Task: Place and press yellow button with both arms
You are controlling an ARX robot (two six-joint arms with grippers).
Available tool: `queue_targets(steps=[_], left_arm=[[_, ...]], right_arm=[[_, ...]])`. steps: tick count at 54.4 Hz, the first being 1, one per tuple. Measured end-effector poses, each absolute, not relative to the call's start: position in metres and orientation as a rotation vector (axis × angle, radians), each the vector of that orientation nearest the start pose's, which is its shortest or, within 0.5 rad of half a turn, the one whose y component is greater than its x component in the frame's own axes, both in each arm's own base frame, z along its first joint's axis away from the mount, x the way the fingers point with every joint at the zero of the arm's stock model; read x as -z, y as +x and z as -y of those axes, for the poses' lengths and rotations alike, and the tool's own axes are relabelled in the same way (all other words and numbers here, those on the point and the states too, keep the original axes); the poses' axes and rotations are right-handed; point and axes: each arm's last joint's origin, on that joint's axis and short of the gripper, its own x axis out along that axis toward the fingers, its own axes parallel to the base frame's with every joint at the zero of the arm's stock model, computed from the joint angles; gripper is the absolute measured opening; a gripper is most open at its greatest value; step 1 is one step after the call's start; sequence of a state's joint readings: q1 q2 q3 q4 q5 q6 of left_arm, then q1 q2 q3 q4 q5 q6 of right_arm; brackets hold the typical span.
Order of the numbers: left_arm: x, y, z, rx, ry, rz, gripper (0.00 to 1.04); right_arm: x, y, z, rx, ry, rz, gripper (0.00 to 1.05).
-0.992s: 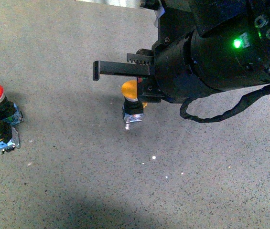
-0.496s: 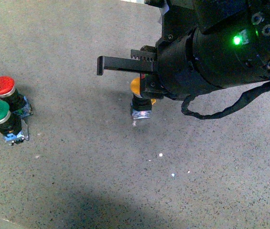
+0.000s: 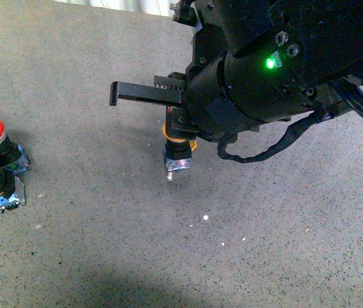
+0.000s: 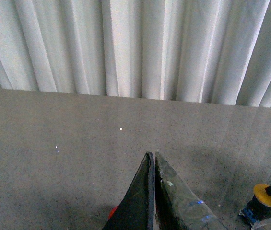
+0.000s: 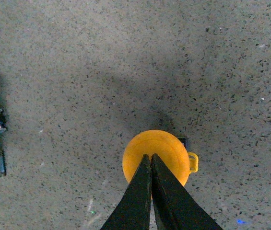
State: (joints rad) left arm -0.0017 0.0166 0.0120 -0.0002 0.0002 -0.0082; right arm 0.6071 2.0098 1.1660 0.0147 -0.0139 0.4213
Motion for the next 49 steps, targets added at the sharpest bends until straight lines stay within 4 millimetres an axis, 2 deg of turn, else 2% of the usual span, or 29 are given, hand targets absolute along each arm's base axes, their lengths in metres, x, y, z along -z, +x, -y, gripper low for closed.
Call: queue_targets(steps=[14,21,25,35,46,49], left_arm=[[-0.166,0.098,0.000,0.002,-0.008,-0.005,0.01],[-0.166,0.098,0.000,0.002,-0.008,-0.005,0.01],[-0.166,0.098,0.000,0.002,-0.008,-0.005,0.01],[-0.166,0.098,0.000,0.002,-0.008,-0.005,0.01],[-0.166,0.098,0.000,0.002,-0.008,-0.005,0.01],[-0.166,0.098,0.000,0.002,-0.008,-0.005,0.01]], right_arm=[[-0.141,0.328,-0.219,-0.419,0.270,-0.866,0.01],[-0.175,0.324,-0.200,-0.422,0.374,-0.741,0.01],[-0.184,0.320,-0.190,-0.418,0.394,-0.700,0.03],[-0.190,0.309,-0.160,-0.320,0.375,-0.642,0.36],[-0.205,0.308,-0.150,-0.311,0.377,-0.589,0.70],[-0.204,0.308,-0.151,-0.296,0.350,-0.554,0.75]])
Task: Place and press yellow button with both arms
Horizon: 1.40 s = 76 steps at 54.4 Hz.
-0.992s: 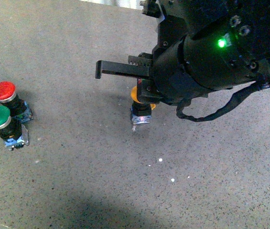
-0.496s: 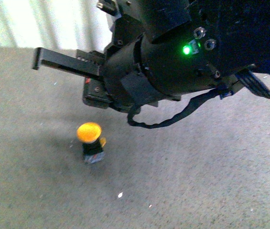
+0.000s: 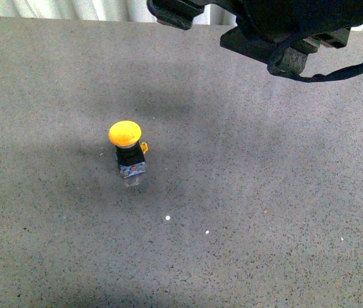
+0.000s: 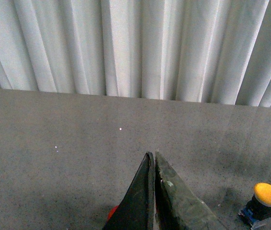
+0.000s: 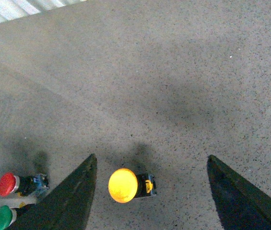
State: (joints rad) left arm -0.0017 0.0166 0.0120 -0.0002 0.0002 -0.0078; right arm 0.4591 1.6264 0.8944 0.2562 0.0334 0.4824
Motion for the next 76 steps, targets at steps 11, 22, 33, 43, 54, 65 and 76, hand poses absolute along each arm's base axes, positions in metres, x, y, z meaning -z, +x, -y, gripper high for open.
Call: queue_targets(steps=[11,22,33,43,54,65,76], left_arm=[[-0.166,0.098,0.000,0.001,-0.008,-0.005,0.01],[-0.166,0.098,0.000,0.002,-0.008,-0.005,0.01],[-0.166,0.098,0.000,0.002,-0.008,-0.005,0.01],[-0.166,0.098,0.000,0.002,-0.008,-0.005,0.01],[-0.166,0.098,0.000,0.002,-0.008,-0.005,0.01],[-0.166,0.098,0.000,0.002,-0.008,-0.005,0.01],[-0.166,0.098,0.000,0.002,-0.008,-0.005,0.01]], right_arm=[[-0.190,0.279,-0.111,-0.021,0.105,-0.064,0.44],[-0.187,0.237,-0.065,-0.003,0.027,0.000,0.07],[-0.178,0.209,-0.043,-0.013,0.006,-0.013,0.01],[-0.172,0.183,-0.025,-0.001,0.004,-0.016,0.01],[-0.161,0.164,-0.015,-0.006,0.004,-0.021,0.01],[-0.162,0.149,-0.003,-0.012,0.005,-0.017,0.01],[-0.167,0.139,0.000,-0.002,0.006,0.001,0.01]])
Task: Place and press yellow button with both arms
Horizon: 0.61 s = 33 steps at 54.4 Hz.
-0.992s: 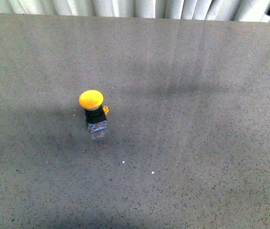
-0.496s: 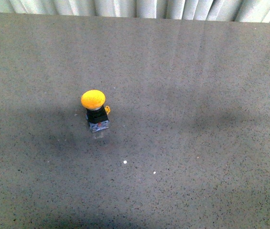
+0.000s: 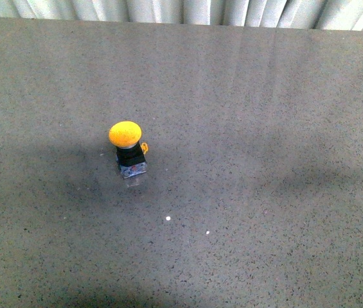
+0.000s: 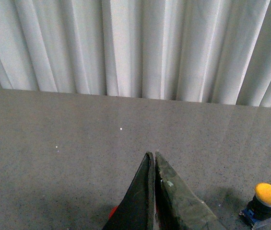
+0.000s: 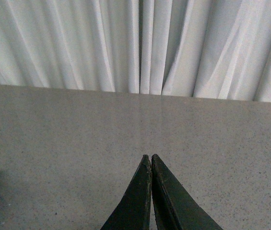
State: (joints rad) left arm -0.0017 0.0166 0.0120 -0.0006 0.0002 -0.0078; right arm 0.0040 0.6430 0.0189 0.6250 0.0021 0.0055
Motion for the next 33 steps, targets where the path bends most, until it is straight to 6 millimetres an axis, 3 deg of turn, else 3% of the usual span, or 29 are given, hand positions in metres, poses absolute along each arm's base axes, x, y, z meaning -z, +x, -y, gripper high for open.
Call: queue_targets(steps=[33], left_arm=[[-0.166,0.098,0.000,0.002,-0.008,-0.005,0.01]], right_arm=[[-0.173,0.119,0.000,-0.001,0.006,0.019,0.01]])
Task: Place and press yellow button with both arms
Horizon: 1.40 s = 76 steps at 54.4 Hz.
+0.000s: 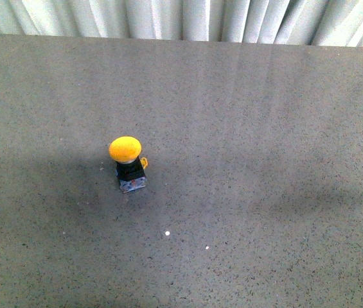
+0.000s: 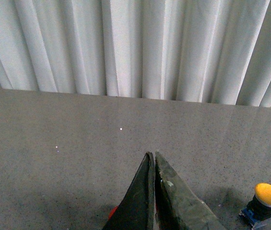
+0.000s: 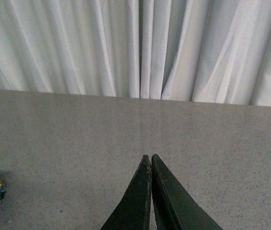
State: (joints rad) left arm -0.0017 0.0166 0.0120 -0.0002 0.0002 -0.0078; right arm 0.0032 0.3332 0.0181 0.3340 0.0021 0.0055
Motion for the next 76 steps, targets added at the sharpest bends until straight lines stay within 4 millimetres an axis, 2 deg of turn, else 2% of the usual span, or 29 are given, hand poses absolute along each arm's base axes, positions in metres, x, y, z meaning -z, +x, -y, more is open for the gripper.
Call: queue_targets(steps=[25,34,44,45,48,53,61,71,73,76], left_arm=[[-0.166,0.098,0.000,0.002,-0.008,-0.005,0.01],[-0.166,0.098,0.000,0.002,-0.008,-0.005,0.01],[-0.166,0.098,0.000,0.002,-0.008,-0.005,0.01],[-0.166,0.098,0.000,0.002,-0.008,-0.005,0.02],[-0.166,0.098,0.000,0.002,-0.008,-0.005,0.12],[-0.166,0.098,0.000,0.002,-0.008,-0.005,0.26],[-0.166,0.098,0.000,0.002,-0.008,-0.005,0.53],[-0.166,0.098,0.000,0.002,-0.008,-0.005,0.94],[-0.166,0.098,0.000,0.002,-0.007,-0.005,0.97],[-0.166,0.098,0.000,0.002,-0.006,-0.005,0.95]], right_arm=[[-0.172,0.108,0.000,-0.001,0.006,0.019,0.01],[-0.169,0.097,0.000,-0.002,0.006,0.012,0.01],[-0.169,0.097,0.000,-0.001,0.006,0.014,0.01],[-0.169,0.097,0.000,-0.001,0.006,0.015,0.01],[-0.170,0.097,0.000,-0.001,0.006,0.015,0.01],[-0.169,0.097,0.000,-0.001,0.004,0.015,0.13],[-0.169,0.097,0.000,-0.001,0.004,0.015,0.40],[-0.169,0.097,0.000,-0.001,0.004,0.015,0.80],[-0.169,0.097,0.000,-0.001,0.004,0.015,0.85],[-0.169,0.097,0.000,-0.001,0.004,0.015,0.94]])
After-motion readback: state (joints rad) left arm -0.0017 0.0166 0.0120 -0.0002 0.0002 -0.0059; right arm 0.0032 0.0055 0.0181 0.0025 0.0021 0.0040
